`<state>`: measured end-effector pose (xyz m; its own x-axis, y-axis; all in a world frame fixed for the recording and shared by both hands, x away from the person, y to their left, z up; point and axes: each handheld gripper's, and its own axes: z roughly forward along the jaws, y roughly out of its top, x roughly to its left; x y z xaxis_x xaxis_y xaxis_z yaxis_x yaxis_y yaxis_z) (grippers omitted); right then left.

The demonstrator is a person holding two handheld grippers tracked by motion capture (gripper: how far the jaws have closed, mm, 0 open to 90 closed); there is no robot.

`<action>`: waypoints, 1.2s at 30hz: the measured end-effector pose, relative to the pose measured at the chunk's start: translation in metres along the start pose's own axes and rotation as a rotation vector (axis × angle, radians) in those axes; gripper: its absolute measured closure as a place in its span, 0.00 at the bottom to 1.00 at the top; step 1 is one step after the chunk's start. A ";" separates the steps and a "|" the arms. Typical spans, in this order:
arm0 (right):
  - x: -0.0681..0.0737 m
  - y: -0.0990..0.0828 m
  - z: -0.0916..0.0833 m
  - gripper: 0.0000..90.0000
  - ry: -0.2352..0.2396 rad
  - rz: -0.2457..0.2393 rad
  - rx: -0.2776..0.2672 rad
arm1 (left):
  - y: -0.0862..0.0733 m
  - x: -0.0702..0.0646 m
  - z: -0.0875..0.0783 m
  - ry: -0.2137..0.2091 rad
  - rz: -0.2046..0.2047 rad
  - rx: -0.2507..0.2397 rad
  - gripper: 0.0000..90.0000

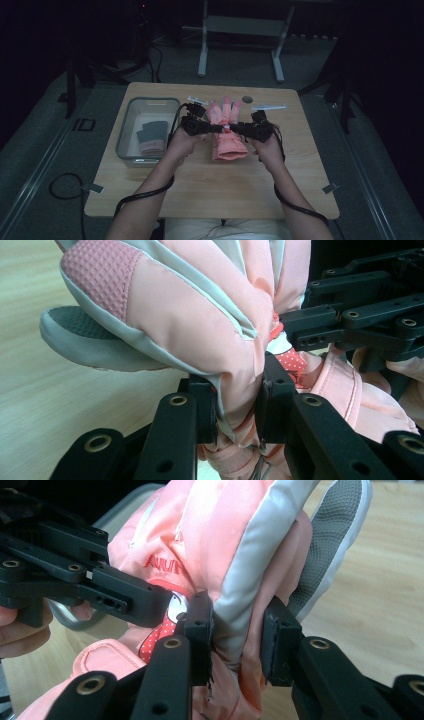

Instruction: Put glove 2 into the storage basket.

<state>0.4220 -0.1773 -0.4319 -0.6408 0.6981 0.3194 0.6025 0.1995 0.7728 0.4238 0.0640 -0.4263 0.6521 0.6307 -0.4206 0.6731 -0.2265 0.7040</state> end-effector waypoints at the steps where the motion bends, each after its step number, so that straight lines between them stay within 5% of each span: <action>1: 0.003 0.003 0.001 0.77 0.007 -0.002 -0.003 | 0.000 0.000 -0.004 0.004 -0.002 -0.007 0.81; 19: 0.052 0.045 0.031 0.77 0.076 -0.081 -0.005 | -0.001 0.017 -0.076 0.096 -0.017 -0.056 0.81; 36: 0.106 0.073 0.090 0.77 0.155 -0.147 0.045 | -0.024 0.051 -0.140 0.187 -0.080 -0.089 0.81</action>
<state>0.4412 -0.0272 -0.3908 -0.7867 0.5456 0.2887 0.5157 0.3238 0.7932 0.3917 0.2055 -0.3845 0.5162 0.7726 -0.3696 0.6812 -0.1087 0.7240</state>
